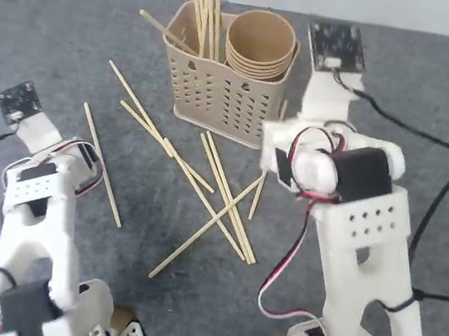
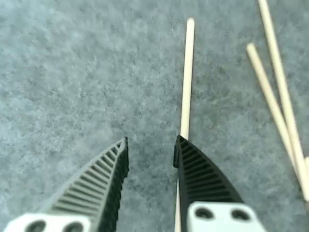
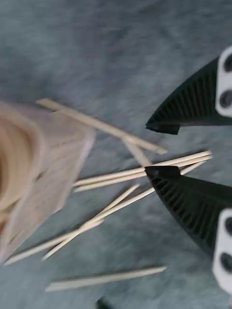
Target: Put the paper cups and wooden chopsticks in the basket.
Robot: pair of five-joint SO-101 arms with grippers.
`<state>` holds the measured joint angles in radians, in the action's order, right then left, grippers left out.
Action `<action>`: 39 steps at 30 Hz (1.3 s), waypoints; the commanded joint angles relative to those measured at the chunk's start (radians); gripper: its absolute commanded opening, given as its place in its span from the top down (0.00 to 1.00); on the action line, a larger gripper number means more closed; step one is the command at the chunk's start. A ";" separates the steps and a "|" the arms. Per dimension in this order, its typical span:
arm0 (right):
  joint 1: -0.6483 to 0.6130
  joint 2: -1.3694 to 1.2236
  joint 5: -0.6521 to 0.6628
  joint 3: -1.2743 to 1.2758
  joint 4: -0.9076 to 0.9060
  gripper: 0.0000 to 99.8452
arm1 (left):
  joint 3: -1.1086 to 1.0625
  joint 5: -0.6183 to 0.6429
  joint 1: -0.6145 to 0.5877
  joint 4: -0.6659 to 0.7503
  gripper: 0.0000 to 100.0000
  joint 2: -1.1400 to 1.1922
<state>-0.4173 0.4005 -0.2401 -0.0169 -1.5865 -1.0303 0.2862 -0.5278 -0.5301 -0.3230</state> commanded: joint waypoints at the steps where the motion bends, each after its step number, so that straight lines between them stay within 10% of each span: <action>1: 0.090 0.044 -0.012 0.147 -0.007 0.90 | 0.113 0.002 0.029 -0.012 0.86 0.100; 18: 0.186 0.044 -0.017 1.065 0.868 0.99 | 0.572 0.003 0.104 -0.207 0.86 0.502; 30: 0.179 0.044 -0.017 1.089 0.894 0.99 | 1.032 0.172 0.074 -0.551 0.87 0.881; 39: 0.179 0.042 -0.012 1.089 0.900 0.99 | 1.003 0.071 0.109 -0.591 0.99 0.819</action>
<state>-0.2455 0.4005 -0.2463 1.0725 -0.7073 0.0253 0.3828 -0.4235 -1.1086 0.5639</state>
